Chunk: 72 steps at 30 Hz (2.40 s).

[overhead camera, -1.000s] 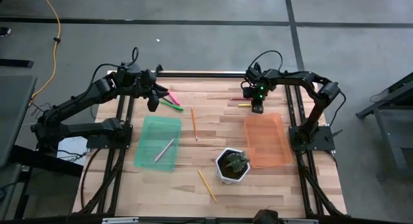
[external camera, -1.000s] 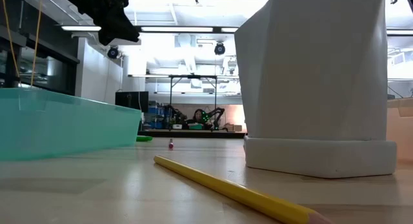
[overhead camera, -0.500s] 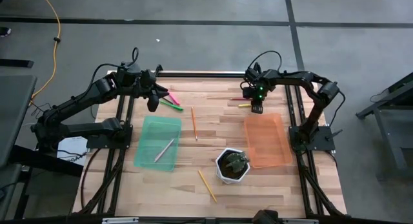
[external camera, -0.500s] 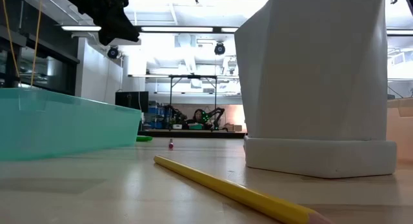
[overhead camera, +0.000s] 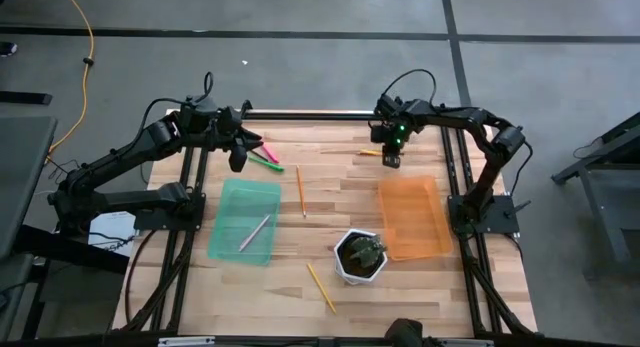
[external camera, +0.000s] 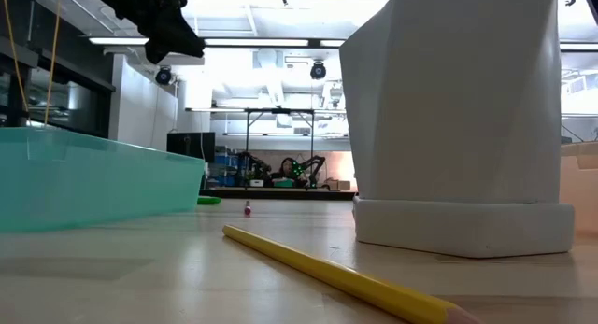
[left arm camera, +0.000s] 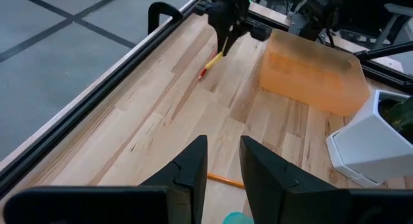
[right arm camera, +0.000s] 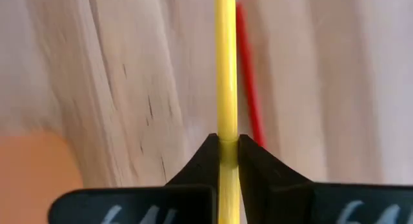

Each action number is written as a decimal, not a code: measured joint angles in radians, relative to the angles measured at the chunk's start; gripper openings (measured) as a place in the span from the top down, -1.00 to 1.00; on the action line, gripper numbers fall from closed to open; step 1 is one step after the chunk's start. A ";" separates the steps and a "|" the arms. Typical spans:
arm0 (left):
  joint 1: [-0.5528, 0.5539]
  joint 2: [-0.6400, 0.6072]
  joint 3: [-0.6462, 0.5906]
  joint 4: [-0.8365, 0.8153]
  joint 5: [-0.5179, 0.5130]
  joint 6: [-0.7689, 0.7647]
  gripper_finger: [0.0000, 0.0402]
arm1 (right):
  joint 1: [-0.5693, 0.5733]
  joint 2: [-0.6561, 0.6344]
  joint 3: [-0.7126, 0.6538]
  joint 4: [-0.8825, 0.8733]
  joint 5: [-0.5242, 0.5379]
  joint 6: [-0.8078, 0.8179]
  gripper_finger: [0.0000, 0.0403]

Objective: Sort pens & pencils
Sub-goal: Put the yellow pen into the green bin

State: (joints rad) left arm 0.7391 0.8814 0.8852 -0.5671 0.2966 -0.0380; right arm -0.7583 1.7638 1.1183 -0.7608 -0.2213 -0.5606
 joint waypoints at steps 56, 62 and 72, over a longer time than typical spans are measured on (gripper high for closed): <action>0.000 0.204 0.000 0.774 0.188 -0.105 0.29 | 0.339 -0.003 0.761 0.247 -0.332 0.431 0.90; 0.000 0.238 0.000 0.938 0.216 -0.164 0.37 | 0.340 -0.003 0.761 0.274 -0.332 0.451 0.90; -0.019 0.297 0.000 1.042 0.301 -0.232 0.45 | 0.340 -0.003 0.760 0.295 -0.332 0.451 0.90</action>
State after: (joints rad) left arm 0.7205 1.1783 0.8852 0.4745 0.5979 -0.2701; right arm -0.4179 1.7603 1.8787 -0.4659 -0.5533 -0.1097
